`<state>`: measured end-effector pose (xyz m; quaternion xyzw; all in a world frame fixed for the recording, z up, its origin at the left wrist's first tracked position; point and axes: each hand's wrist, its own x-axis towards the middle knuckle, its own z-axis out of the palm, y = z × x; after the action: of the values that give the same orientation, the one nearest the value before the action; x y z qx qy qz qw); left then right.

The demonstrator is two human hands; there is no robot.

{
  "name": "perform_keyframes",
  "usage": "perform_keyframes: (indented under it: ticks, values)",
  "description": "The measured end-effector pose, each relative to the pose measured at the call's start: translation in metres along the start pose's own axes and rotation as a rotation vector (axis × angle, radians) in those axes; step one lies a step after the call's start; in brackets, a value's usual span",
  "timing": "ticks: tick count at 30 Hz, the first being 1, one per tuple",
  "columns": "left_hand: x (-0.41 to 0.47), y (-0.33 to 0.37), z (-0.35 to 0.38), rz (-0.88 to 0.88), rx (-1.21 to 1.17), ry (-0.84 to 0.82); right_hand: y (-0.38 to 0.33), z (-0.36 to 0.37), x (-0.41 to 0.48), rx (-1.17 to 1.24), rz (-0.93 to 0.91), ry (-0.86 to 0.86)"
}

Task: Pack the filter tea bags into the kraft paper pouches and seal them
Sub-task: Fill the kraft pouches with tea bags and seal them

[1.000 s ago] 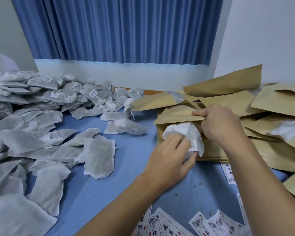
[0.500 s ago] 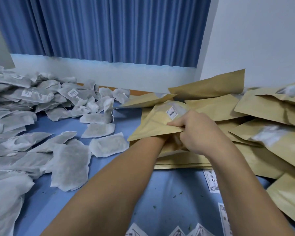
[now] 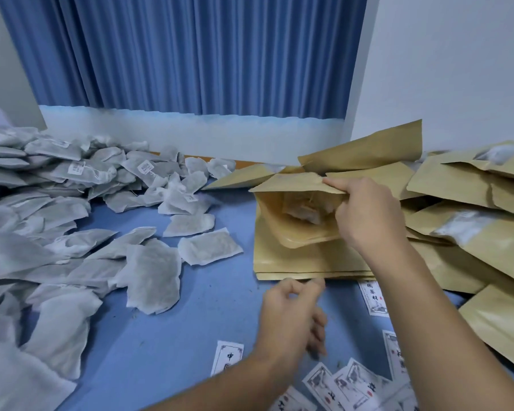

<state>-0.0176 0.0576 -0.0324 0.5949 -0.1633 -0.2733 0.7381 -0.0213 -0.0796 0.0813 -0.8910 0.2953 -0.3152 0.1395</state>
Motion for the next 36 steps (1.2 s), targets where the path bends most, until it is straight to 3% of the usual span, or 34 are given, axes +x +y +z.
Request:
perform_keyframes:
  ticks: [2,4,6,8,9,10,12,14,17,19,22,29,36]
  values:
    - [0.007,0.007,-0.004,-0.169,-0.289,-0.023,0.001,-0.002,-0.009,0.038,-0.031,0.040]
    - [0.017,0.022,-0.007,-0.157,-0.546,-0.199,0.008,-0.003,-0.028,0.044,-0.098,0.007]
    - [0.021,0.033,-0.005,-0.152,-0.599,-0.298,0.016,0.003,-0.054,-0.027,-0.253,-0.273]
    - [0.025,0.027,0.003,-0.229,-0.541,-0.129,0.031,0.010,-0.077,-0.009,-0.376,-0.567]
    - [0.025,0.019,0.007,-0.254,-0.531,-0.029,0.039,0.011,-0.088,0.098,-0.343,-0.575]
    - [0.021,0.012,0.009,-0.252,-0.526,0.021,0.047,0.011,-0.098,0.256,-0.252,-0.454]
    - [0.013,0.004,0.014,-0.221,-0.570,0.003,0.061,0.007,-0.113,0.418,-0.012,-0.009]
    - [0.006,-0.003,0.019,-0.185,-0.585,-0.019,0.069,0.002,-0.125,0.412,0.264,0.189]
    - [-0.003,-0.010,0.025,-0.179,-0.522,-0.034,0.073,0.003,-0.136,0.738,0.614,0.007]
    - [-0.004,-0.015,0.026,-0.162,-0.438,-0.019,0.072,0.003,-0.141,0.994,0.706,-0.077]
    - [-0.005,-0.018,0.025,-0.125,-0.329,-0.040,0.068,0.000,-0.143,1.138,0.676,-0.122]
    - [-0.008,-0.019,0.024,-0.148,-0.282,-0.060,0.069,0.006,-0.144,1.149,0.560,-0.124]
    - [-0.010,-0.017,0.029,-0.140,-0.370,-0.071,0.060,0.013,-0.148,1.355,0.682,-0.053]
